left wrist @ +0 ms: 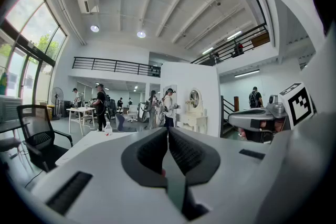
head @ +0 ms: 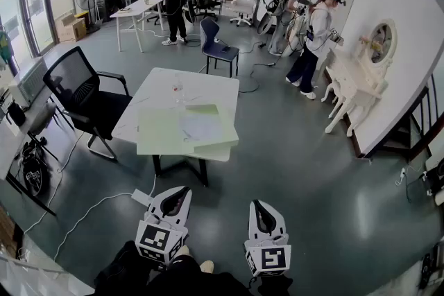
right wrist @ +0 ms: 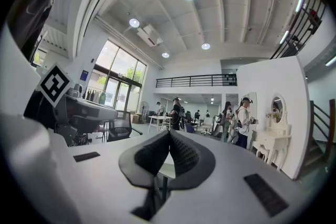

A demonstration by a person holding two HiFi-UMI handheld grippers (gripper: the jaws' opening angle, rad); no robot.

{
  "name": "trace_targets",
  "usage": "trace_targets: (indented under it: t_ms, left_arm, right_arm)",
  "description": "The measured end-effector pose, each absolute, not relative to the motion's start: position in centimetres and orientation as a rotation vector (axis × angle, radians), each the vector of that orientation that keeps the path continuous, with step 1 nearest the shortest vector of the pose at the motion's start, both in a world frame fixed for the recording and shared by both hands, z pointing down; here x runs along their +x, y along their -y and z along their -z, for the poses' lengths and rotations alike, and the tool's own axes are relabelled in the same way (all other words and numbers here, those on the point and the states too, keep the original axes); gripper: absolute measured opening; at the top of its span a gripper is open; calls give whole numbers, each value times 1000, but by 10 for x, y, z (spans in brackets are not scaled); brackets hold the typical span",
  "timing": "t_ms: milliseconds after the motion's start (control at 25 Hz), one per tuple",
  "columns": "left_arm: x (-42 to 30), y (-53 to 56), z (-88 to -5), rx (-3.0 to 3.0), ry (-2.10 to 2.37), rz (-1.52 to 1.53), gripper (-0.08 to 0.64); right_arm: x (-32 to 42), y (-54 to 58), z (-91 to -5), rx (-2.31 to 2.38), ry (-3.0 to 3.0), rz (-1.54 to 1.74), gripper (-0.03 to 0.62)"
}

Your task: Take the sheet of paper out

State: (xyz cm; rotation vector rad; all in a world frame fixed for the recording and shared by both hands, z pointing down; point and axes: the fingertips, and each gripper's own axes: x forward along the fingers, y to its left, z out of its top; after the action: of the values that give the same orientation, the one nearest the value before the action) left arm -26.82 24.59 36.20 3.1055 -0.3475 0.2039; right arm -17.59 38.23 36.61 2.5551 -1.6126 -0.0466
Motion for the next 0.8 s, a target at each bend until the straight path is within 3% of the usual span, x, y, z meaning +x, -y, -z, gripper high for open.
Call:
trace_targets:
  t_ms: [800]
  left_arm:
    - [-208,-221,-374,3108,304,-222,29]
  right_arm:
    - [-120,-364,-378,2617,1575,1,17]
